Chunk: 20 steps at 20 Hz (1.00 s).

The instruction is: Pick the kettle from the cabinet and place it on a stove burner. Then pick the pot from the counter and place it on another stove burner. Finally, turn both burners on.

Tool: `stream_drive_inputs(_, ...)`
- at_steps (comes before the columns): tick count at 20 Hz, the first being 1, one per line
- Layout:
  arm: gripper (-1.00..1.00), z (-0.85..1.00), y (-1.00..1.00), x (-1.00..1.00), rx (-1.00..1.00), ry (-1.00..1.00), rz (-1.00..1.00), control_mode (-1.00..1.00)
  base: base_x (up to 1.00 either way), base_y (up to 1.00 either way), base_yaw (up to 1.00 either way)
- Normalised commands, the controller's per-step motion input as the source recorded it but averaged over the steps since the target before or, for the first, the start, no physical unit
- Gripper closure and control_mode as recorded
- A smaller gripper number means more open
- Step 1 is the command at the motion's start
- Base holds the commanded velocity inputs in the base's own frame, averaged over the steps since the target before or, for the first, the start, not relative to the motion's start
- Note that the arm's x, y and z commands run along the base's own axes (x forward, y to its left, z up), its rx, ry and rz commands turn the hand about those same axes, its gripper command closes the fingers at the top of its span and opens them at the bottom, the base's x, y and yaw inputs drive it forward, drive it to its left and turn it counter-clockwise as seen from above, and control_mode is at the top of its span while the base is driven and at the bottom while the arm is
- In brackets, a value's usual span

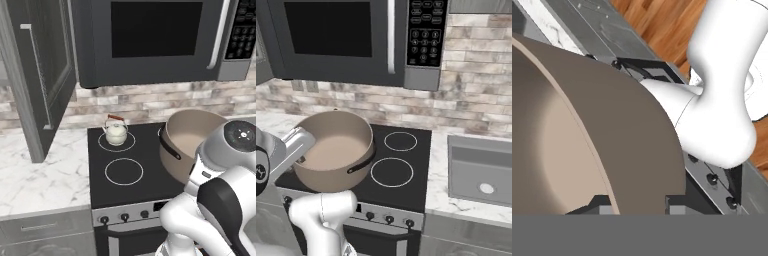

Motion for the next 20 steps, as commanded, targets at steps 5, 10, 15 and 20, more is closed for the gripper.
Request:
stream_drive_inputs(5, 1.00, 0.00, 0.00, 0.00, 0.00, 0.00, 0.00, 1.00, -0.06, -0.33, 0.03)
stream_drive_inputs(10, 1.00, 0.00, 0.00, 0.00, 0.00, 0.00, 0.00, 1.00, 0.00, -0.24, 0.05)
stream_drive_inputs(15, 1.00, 0.00, 0.00, 0.00, 0.00, 0.00, 0.00, 1.00, 0.00, -0.08, 0.12)
stream_drive_inputs(20, 1.00, 0.00, 0.00, 0.00, 0.00, 0.00, 0.00, 1.00, 0.00, -0.23, 0.14)
